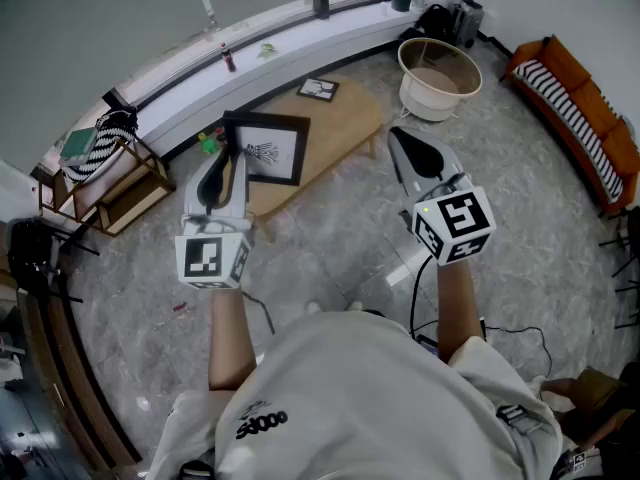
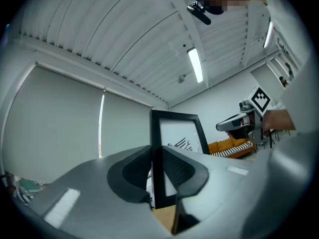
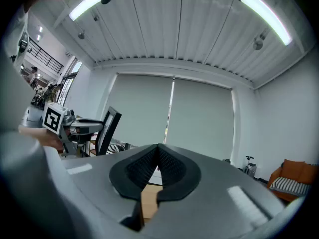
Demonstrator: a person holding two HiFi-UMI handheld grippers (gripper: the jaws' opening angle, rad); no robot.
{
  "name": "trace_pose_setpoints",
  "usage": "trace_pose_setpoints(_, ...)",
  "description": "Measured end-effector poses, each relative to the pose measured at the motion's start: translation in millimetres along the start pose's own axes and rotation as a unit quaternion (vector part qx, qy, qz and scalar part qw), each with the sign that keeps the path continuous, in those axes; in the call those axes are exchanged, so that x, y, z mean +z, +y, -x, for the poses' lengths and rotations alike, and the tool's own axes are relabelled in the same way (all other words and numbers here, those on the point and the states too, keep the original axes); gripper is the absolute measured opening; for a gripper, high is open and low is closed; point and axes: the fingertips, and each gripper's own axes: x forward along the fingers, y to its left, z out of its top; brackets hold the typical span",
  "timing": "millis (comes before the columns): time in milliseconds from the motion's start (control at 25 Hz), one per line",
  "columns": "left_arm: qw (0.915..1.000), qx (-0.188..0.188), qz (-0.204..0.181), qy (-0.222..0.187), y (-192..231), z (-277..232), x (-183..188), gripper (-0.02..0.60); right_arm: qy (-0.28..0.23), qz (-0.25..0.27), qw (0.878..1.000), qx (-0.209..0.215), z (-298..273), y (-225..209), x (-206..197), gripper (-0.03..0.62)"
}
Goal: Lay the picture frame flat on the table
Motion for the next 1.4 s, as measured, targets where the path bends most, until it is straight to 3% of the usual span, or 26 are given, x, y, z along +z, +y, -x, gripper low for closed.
trace_pose_setpoints(320,1.0000,-0.004,0.000,0.006,-18.9,-5.6,-2.6,0.074,-0.020,-0.023,1.000,0.006,12.8,-12.4,-2.7,0.003)
trace_pose_setpoints(960,0.9993,0.022,0.005,0.030,-51.9,-32.1,-20.3,0.074,-0.006,-0.050,0.999,0.018,20.2,-64.3,-38.3,0.003)
trace_pose_setpoints(1400,0.9992,0.028,0.011,0.026,-53.8,-73.3,-35.9,0.074,-0.004,-0.047,0.998,0.028,-7.0,-89.9,-50.5,0.003)
